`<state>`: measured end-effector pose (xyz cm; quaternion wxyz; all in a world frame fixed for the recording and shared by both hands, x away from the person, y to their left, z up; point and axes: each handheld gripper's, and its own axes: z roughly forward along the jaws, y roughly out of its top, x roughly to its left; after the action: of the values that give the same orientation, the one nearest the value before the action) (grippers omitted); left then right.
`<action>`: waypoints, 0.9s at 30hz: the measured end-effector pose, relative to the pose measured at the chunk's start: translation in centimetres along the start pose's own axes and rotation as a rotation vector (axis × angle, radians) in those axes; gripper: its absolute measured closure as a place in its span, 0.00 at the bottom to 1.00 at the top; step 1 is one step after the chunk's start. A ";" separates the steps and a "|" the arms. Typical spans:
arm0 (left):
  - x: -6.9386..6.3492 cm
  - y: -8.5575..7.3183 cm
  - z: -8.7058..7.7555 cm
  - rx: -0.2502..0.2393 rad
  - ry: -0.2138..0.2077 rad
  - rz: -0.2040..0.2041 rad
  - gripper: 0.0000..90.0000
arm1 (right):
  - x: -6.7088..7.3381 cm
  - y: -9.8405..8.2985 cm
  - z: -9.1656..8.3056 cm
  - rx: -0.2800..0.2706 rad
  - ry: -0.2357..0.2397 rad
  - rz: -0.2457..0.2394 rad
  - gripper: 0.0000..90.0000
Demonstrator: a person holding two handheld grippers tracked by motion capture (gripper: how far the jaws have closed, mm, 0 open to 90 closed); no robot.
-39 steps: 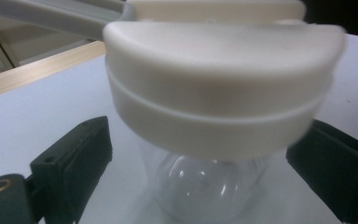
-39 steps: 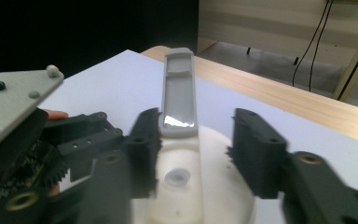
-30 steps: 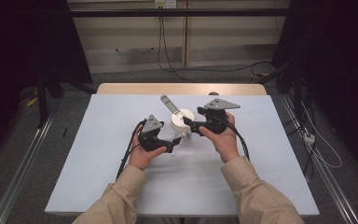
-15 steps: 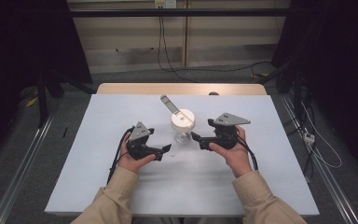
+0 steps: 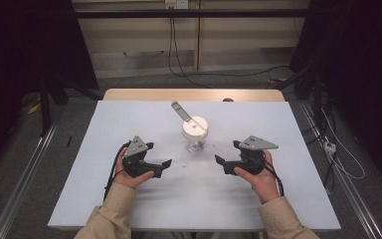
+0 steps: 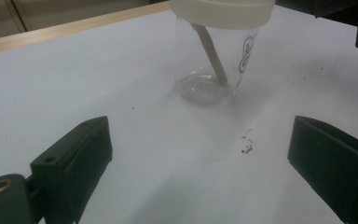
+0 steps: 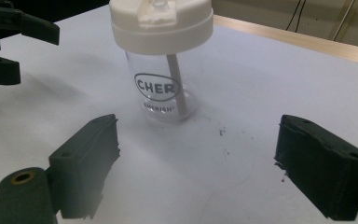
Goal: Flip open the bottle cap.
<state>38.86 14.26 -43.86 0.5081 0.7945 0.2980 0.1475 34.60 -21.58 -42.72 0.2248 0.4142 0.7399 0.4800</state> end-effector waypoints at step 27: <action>1.8 -2.2 -4.1 0.011 0.037 -0.038 0.07 | -1.6 -3.6 -3.7 0.001 -0.047 0.018 0.12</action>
<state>37.33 19.03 -44.16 0.5008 0.7886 0.3233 0.1508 31.37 -25.60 -44.41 0.2375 0.4321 0.7310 0.4717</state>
